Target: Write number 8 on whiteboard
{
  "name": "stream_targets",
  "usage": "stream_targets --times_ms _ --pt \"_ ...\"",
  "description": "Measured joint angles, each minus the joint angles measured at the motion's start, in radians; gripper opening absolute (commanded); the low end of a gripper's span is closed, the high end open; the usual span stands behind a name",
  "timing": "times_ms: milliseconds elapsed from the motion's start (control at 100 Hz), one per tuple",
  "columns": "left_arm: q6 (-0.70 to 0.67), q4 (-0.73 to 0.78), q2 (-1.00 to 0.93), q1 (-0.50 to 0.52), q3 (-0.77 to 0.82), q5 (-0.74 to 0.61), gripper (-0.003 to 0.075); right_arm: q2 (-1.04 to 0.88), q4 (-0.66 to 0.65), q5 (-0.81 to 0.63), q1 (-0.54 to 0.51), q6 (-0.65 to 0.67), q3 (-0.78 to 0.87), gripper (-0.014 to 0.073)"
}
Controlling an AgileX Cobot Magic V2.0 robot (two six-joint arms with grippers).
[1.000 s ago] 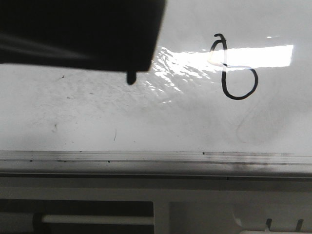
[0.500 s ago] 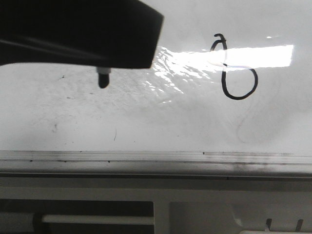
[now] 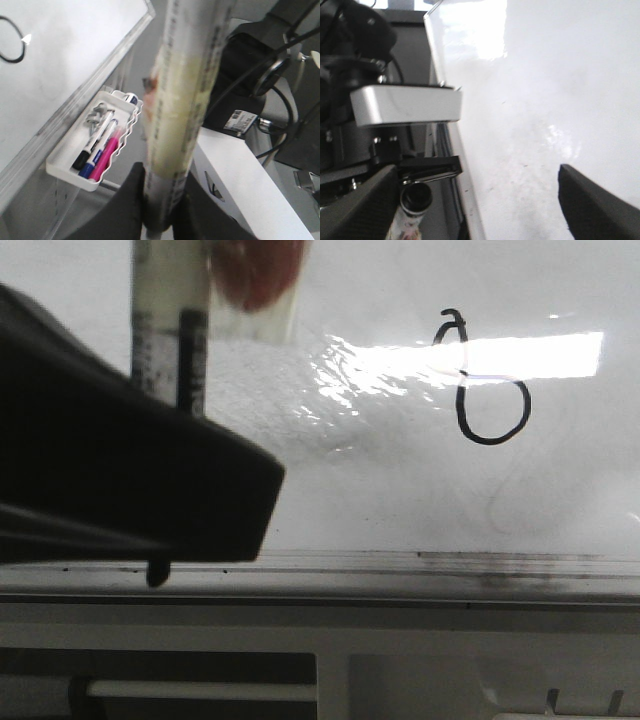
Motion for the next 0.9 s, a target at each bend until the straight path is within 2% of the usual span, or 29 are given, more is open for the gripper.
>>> stream_targets --times_ms 50,100,250,450,560,750,900 --pt "-0.016 -0.019 0.002 0.000 0.012 -0.042 -0.0020 -0.040 0.000 -0.004 -0.034 0.000 0.000 0.0505" --pt "-0.031 -0.036 0.002 0.000 0.018 -0.085 -0.0020 -0.077 0.000 -0.009 -0.073 0.000 0.000 0.0405" --pt "-0.068 -0.088 0.016 0.000 0.018 -0.194 -0.0021 -0.174 0.000 0.000 -0.149 0.000 0.000 -0.0075" --pt "-0.148 -0.102 0.075 -0.010 -0.042 -0.325 -0.0021 -0.245 0.000 0.048 -0.184 0.000 0.000 -0.0063" --pt "-0.163 -0.110 0.115 -0.064 -0.095 -0.447 -0.0021 -0.253 0.000 0.059 -0.185 0.002 0.000 -0.0063" --pt "-0.174 -0.129 0.185 -0.187 -0.184 -0.751 -0.0021 -0.255 -0.002 0.063 -0.186 0.002 0.000 -0.0063" --pt "-0.230 -0.139 0.233 -0.216 -0.236 -0.833 -0.0021 -0.255 -0.002 0.063 -0.186 0.002 0.000 -0.0063"
